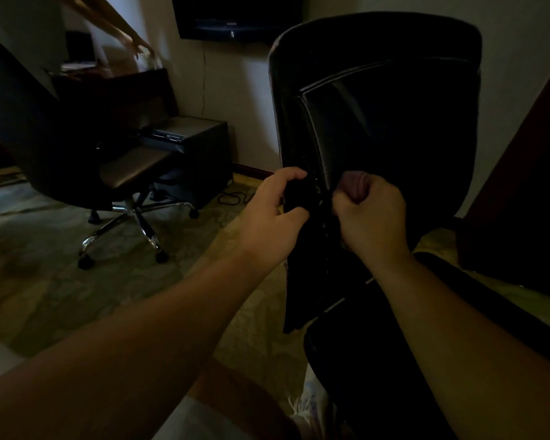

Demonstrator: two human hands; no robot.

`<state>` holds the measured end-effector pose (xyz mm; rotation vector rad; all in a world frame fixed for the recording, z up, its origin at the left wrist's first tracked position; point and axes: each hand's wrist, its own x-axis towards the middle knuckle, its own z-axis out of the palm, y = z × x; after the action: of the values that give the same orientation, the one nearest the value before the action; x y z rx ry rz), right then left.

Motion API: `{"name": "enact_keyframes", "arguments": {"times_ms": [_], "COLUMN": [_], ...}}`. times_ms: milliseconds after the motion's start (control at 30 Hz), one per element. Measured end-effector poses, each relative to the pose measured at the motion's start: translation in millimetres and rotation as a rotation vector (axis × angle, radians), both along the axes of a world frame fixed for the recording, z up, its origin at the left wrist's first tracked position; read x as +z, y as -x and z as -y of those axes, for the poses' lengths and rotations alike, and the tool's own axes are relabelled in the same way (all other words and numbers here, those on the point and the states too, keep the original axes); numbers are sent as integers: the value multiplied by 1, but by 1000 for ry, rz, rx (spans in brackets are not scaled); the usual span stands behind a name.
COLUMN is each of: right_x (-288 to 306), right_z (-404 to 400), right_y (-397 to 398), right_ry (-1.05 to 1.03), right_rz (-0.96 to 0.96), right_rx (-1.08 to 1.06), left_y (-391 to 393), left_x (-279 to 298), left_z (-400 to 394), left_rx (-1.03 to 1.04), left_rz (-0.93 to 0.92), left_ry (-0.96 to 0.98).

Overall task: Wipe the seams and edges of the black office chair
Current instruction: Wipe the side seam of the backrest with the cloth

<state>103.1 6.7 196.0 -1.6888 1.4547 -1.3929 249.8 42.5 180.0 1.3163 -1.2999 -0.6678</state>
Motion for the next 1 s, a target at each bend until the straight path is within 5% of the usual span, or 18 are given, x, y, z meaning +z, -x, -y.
{"name": "enact_keyframes", "arguments": {"times_ms": [600, 733, 1000], "right_x": [2, 10, 14], "right_z": [-6, -3, -7], "right_y": [-2, 15, 17], "right_ry": [66, 81, 5], "right_rz": [-139, 63, 170], "right_rx": [41, -17, 105], "left_y": [-1, -3, -3], "left_x": [-3, -5, -6], "left_z": [0, 1, 2], "left_rx": [-8, -34, -31], "left_rz": [-16, -33, -18], "left_ry": [11, 13, 30]}}
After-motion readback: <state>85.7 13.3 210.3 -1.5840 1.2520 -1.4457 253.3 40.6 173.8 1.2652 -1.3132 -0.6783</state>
